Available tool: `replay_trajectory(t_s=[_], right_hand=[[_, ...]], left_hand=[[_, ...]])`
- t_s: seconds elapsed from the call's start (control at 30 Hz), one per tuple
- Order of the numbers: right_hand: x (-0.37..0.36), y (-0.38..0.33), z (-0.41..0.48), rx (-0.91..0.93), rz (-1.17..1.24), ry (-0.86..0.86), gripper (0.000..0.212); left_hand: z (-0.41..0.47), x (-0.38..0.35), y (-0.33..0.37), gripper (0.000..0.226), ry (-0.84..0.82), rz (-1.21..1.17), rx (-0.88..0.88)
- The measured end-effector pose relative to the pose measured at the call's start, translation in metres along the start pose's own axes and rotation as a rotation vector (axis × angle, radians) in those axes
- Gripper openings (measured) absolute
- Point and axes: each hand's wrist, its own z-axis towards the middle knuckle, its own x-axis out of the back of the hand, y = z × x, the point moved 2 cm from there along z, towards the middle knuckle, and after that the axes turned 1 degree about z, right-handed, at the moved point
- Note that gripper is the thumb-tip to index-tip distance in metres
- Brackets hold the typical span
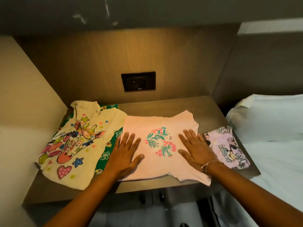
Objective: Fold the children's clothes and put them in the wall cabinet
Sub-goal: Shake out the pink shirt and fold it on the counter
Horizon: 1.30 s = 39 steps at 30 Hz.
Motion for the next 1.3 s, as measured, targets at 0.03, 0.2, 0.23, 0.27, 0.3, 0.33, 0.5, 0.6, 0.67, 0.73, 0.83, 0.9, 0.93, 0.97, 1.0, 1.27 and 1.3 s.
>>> replay_trajectory(t_s=[0.03, 0.2, 0.23, 0.27, 0.3, 0.33, 0.5, 0.6, 0.67, 0.73, 0.83, 0.9, 0.93, 0.97, 1.0, 1.27, 1.3], right_hand=[[0.002, 0.000, -0.001, 0.008, -0.018, -0.007, 0.073], [0.017, -0.016, -0.041, 0.127, 0.081, 0.161, 0.070], [0.017, -0.018, -0.057, 0.162, 0.139, 0.175, 0.068], [0.013, -0.018, -0.075, 0.193, 0.182, 0.171, 0.068], [0.006, -0.017, -0.091, 0.213, 0.199, 0.154, 0.069], [-0.002, -0.016, -0.107, 0.220, 0.189, 0.125, 0.071], [-0.021, -0.016, -0.130, 0.201, 0.125, 0.136, 0.050], [-0.014, -0.011, -0.128, 0.185, 0.177, 0.283, 0.036], [-0.014, -0.011, -0.131, 0.196, 0.195, 0.314, 0.039], [-0.015, -0.011, -0.137, 0.176, 0.258, 0.335, 0.043], [-0.018, -0.009, -0.149, 0.119, 0.336, 0.342, 0.046], [-0.013, -0.010, -0.155, 0.120, 0.333, 0.379, 0.027], [-0.008, -0.011, -0.157, 0.131, 0.338, 0.394, 0.021], [0.000, -0.012, -0.157, 0.137, 0.354, 0.399, 0.028], [0.010, -0.012, -0.157, 0.144, 0.368, 0.411, 0.034], [0.096, 0.004, -0.086, 0.107, 0.275, 0.403, 0.016], [0.097, 0.006, -0.068, 0.077, 0.255, 0.360, 0.018]], left_hand=[[-0.001, 0.001, 0.000, 0.070, -0.009, 0.004, -0.005], [-0.019, 0.035, 0.003, 0.072, 0.098, -0.090, -0.112], [-0.034, 0.041, 0.000, 0.067, 0.131, -0.123, -0.153], [-0.051, 0.042, -0.003, 0.062, 0.158, -0.118, -0.200], [-0.067, 0.041, -0.005, 0.059, 0.164, -0.101, -0.237], [-0.081, 0.038, -0.008, 0.057, 0.152, -0.087, -0.259], [-0.102, 0.032, -0.004, 0.047, 0.091, -0.036, -0.248], [-0.107, 0.030, 0.003, 0.029, 0.147, -0.024, -0.273], [-0.113, 0.027, 0.006, 0.023, 0.191, -0.027, -0.272], [-0.118, 0.022, 0.010, 0.020, 0.232, -0.032, -0.280], [-0.124, 0.020, 0.017, 0.033, 0.244, -0.069, -0.269], [-0.127, 0.025, 0.022, 0.040, 0.204, -0.116, -0.265], [-0.128, 0.031, 0.024, 0.037, 0.181, -0.149, -0.259], [-0.128, 0.039, 0.025, 0.031, 0.161, -0.196, -0.238], [-0.126, 0.048, 0.024, 0.023, 0.144, -0.269, -0.199], [-0.045, 0.106, -0.002, 0.021, -0.016, -0.634, 0.060], [-0.028, 0.105, -0.005, 0.022, -0.038, -0.584, 0.099]])
